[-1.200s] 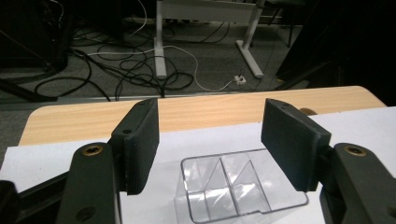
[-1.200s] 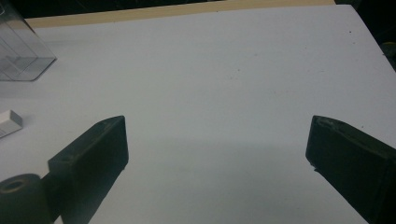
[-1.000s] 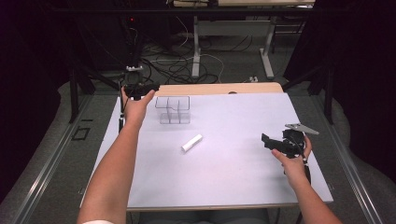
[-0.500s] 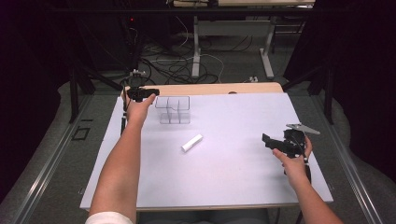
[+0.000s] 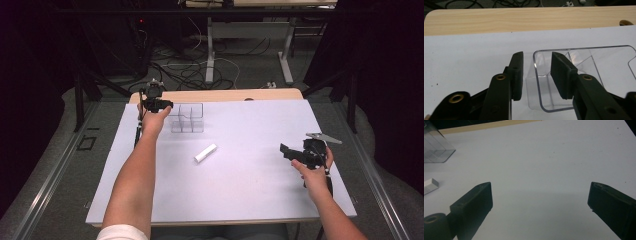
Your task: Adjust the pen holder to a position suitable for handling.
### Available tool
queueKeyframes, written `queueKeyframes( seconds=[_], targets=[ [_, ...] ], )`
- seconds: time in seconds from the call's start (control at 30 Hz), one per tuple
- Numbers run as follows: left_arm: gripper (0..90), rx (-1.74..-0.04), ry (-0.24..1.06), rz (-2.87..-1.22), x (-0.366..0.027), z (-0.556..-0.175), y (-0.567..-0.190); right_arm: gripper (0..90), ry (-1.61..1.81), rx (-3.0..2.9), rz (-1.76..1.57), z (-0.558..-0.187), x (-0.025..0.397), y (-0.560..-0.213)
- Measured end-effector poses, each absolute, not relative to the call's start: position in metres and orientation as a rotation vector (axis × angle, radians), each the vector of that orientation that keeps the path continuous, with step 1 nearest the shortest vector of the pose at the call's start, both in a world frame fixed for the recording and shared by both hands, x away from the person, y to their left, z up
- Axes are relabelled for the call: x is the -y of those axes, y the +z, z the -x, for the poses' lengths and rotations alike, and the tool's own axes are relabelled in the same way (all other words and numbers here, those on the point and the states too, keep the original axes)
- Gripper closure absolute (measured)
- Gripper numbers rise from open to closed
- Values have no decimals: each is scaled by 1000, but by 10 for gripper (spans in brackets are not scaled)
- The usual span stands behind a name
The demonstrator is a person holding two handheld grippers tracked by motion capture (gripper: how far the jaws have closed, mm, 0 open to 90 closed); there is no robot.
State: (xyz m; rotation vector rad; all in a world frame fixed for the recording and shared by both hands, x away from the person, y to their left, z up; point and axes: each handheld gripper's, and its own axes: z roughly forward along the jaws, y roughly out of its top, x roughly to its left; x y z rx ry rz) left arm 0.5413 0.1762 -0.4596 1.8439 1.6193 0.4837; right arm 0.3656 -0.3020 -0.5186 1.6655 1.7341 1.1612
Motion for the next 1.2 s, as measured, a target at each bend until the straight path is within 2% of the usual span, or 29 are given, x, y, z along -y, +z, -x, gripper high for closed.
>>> queueKeyframes(
  seconds=[0.5,1.2],
  targets=[
    [857,-1673,454,-1853,-174,-537,-472,56,1162,-1739,-1674,-367,303,-520],
    [873,-1774,452,-1797,-161,-529,-469,58,1169,-1743,-1683,-369,302,-521]
  ],
)
